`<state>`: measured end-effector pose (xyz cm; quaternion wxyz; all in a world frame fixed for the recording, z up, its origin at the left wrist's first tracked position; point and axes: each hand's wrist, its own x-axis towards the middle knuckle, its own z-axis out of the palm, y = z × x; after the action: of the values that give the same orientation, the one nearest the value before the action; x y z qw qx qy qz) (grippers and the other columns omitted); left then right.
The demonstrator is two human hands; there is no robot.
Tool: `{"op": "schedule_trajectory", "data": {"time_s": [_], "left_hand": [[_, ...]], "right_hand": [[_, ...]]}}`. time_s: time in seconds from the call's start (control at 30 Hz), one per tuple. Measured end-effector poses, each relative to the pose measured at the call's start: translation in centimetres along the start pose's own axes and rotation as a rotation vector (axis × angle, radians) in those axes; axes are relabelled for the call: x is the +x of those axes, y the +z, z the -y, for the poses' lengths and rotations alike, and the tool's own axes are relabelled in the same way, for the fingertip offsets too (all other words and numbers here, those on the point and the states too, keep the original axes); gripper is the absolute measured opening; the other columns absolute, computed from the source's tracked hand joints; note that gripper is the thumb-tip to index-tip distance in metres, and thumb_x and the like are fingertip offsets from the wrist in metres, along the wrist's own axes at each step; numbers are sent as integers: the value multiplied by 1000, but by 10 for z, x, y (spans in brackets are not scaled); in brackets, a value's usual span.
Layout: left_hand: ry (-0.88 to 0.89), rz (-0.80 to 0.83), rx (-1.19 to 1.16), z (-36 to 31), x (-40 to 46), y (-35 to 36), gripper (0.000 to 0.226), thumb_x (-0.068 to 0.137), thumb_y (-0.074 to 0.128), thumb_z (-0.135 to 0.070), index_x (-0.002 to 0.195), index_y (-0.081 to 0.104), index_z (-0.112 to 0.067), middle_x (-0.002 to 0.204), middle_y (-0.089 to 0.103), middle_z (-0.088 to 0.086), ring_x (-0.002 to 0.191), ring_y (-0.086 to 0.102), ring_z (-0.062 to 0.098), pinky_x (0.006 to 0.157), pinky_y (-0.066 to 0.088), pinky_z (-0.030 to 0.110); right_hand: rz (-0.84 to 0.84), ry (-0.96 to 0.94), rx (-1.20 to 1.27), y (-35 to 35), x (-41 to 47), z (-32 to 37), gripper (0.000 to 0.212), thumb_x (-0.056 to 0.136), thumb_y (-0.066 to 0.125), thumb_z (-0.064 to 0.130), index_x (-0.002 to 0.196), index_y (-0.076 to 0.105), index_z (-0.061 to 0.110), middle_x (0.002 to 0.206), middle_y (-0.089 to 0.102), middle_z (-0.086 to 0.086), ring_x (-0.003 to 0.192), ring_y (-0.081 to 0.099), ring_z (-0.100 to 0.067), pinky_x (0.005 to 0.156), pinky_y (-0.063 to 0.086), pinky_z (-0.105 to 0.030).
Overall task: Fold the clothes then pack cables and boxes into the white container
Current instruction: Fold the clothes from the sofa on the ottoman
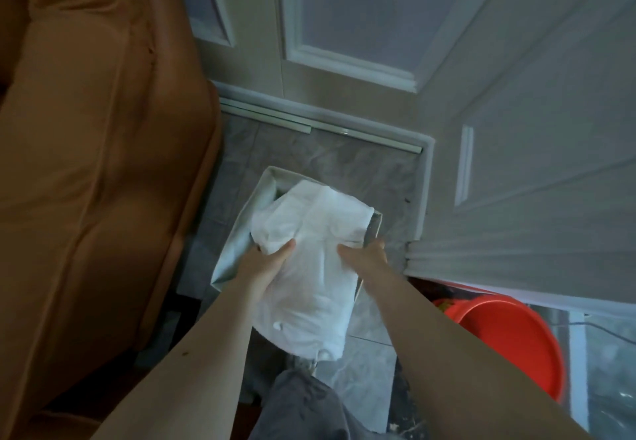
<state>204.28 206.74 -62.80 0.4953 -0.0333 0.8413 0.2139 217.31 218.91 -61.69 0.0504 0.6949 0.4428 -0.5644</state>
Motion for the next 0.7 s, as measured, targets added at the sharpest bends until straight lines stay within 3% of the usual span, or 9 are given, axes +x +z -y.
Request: {"op": "schedule_trajectory", "data": {"time_s": [0.07, 0.1, 0.2, 0.27, 0.33, 0.43, 0.57, 0.7], "left_hand": [[-62, -20, 89, 2, 7, 1, 100, 70, 61, -69, 149, 18, -24, 155, 21, 6, 136, 34, 32, 104, 37, 45], [-72, -3, 93, 3, 7, 2, 99, 71, 63, -65, 149, 16, -28, 156, 17, 6, 136, 35, 33, 101, 39, 45], [-12, 102, 5, 6, 5, 9, 87, 80, 64, -51, 150, 19, -25, 151, 31, 8, 128, 47, 32, 93, 46, 41], [52, 129, -2, 6, -1, 13, 75, 87, 59, -42, 149, 24, -20, 143, 44, 10, 113, 58, 29, 90, 49, 40], [79, 129, -17, 5, -9, 16, 65, 92, 55, -34, 148, 27, -17, 142, 45, 11, 105, 60, 27, 86, 50, 39], [104, 108, -31, 4, -22, 18, 58, 93, 54, -27, 145, 34, -16, 141, 47, 9, 83, 60, 17, 65, 48, 28], [124, 78, -67, -1, -40, 17, 52, 93, 54, -24, 143, 39, -15, 134, 51, 10, 112, 58, 27, 86, 47, 31], [162, 44, -75, -3, -57, 16, 51, 94, 52, -23, 142, 39, -12, 135, 51, 11, 116, 55, 27, 82, 41, 27]], "right_hand": [[54, 40, -84, 3, 4, -6, 88, 87, 66, 24, 148, 7, 1, 145, 36, -15, 128, 45, -30, 99, 42, -35], [83, 35, -117, 6, 4, -11, 85, 87, 65, 24, 148, 10, 1, 146, 35, -15, 130, 43, -31, 102, 42, -35], [140, 10, -215, 14, -6, -20, 74, 86, 66, 23, 144, 26, 4, 145, 38, -14, 130, 43, -31, 104, 40, -37], [149, 10, -240, 17, -15, -22, 73, 86, 66, 23, 145, 26, 5, 146, 37, -14, 130, 42, -31, 102, 40, -35], [138, 6, -240, 14, -21, -21, 72, 87, 65, 23, 145, 27, 5, 146, 38, -15, 129, 44, -31, 99, 41, -34], [122, -13, -247, 7, -30, -16, 66, 87, 64, 23, 142, 32, 5, 143, 42, -14, 126, 46, -31, 97, 42, -33], [114, -52, -262, -4, -47, -7, 51, 87, 62, 20, 132, 47, 1, 135, 50, -17, 122, 51, -31, 97, 43, -33], [92, -110, -289, -12, -67, -1, 47, 87, 60, 15, 124, 52, -12, 129, 54, -29, 118, 53, -39, 102, 45, -47]]}}
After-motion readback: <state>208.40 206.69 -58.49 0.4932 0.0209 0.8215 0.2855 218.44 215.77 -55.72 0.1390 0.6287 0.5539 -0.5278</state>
